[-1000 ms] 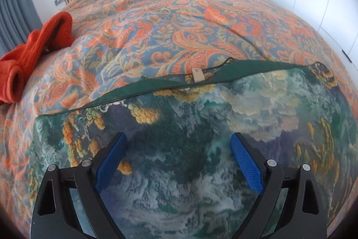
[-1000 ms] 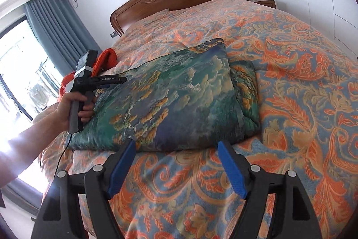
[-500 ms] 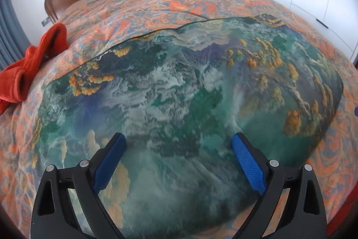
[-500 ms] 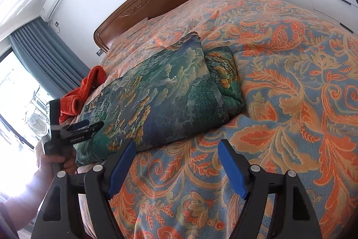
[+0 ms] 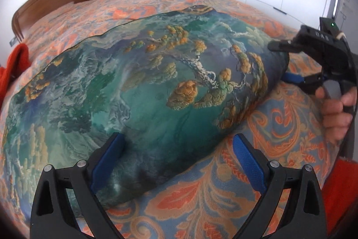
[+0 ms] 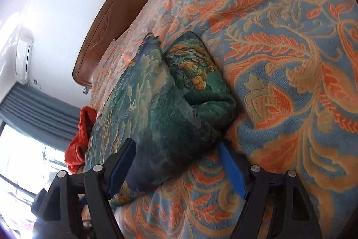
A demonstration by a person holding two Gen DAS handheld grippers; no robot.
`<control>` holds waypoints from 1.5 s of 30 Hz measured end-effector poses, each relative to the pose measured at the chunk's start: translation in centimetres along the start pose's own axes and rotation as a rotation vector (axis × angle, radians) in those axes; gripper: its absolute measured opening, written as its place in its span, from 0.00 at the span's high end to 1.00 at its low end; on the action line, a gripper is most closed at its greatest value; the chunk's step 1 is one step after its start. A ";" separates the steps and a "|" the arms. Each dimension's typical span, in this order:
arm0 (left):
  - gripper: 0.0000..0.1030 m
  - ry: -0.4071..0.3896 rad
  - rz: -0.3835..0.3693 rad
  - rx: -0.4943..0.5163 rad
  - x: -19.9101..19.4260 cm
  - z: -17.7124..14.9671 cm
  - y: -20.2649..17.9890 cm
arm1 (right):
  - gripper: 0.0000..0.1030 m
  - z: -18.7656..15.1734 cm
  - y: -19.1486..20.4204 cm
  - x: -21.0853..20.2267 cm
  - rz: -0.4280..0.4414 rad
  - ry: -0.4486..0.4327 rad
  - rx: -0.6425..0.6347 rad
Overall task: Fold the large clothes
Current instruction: 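Grasp one end of the folded jacket with the right gripper while the left gripper grasps beside it, then fold the held end over the jacket with both grippers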
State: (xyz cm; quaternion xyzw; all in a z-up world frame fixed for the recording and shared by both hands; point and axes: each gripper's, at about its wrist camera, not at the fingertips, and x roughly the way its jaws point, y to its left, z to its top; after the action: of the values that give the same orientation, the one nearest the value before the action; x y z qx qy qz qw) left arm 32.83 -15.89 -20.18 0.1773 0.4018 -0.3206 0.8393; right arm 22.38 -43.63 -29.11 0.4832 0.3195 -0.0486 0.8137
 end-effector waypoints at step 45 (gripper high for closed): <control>0.73 0.219 -0.050 -0.113 -9.2 15.2 7.4 | 0.61 -22.2 27.4 -2.9 -0.212 -0.440 -1.511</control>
State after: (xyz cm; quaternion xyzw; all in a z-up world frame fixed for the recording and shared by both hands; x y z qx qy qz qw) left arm 42.09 -15.29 -3.31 0.1534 0.5127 -0.2970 0.7908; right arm 20.25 -11.71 -14.08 -0.2532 0.1423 0.0099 0.9568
